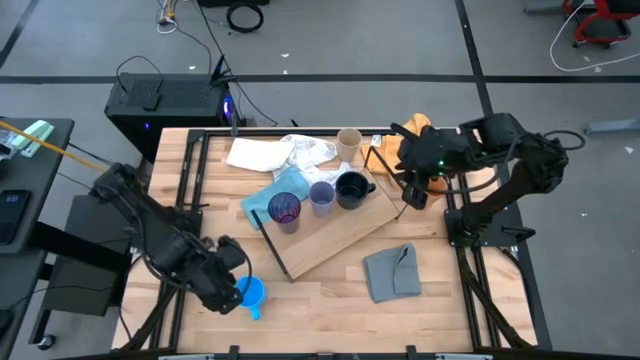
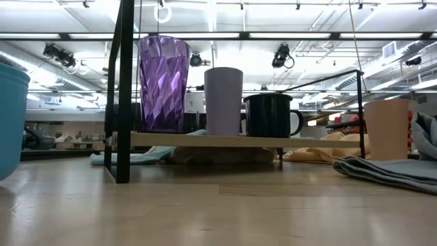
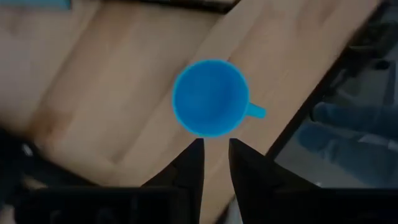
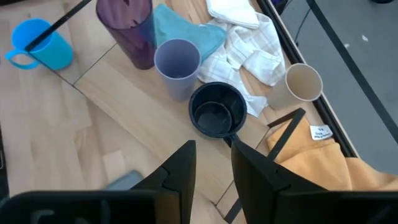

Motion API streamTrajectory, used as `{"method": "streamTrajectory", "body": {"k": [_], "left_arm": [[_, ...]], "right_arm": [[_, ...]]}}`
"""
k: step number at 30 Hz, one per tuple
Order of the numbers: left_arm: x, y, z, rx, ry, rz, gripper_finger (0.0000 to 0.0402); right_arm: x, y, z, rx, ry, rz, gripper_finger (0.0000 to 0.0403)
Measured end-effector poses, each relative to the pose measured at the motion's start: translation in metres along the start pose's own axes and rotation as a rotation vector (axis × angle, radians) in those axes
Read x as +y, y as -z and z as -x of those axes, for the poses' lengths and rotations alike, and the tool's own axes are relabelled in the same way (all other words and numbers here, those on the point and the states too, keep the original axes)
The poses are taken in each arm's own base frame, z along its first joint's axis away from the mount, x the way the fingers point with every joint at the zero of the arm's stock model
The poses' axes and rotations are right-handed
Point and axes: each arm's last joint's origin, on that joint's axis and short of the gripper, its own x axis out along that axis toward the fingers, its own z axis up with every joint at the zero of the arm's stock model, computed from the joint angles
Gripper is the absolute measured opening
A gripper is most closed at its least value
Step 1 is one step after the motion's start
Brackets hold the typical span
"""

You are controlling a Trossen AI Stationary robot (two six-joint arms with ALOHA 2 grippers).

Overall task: Stack small to large cups/mugs on shelf
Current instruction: Put the blue mug on the shelf

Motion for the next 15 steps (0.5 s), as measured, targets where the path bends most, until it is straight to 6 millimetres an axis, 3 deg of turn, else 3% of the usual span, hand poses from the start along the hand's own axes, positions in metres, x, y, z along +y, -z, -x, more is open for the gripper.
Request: {"method": "streamTrajectory", "body": {"k": [5,11,15], "left_arm": [[-0.007,-0.004,-0.016,0.072,-0.049,0.209,0.0102],[-0.023,0.002,-0.035,0.104,-0.054,0.137,0.0122],[-0.025,0.013,-0.048,0.152,-0.163,0.143,0.0134]], "right_arm": [[0.004,0.002,0.002,-0.001,-0.014,0.01,0.0109],[0.008,0.003,0.002,0.0,-0.026,0.027,0.0109],[0.009,0.003,0.003,0.0,-0.028,0.023,0.0109]]}}
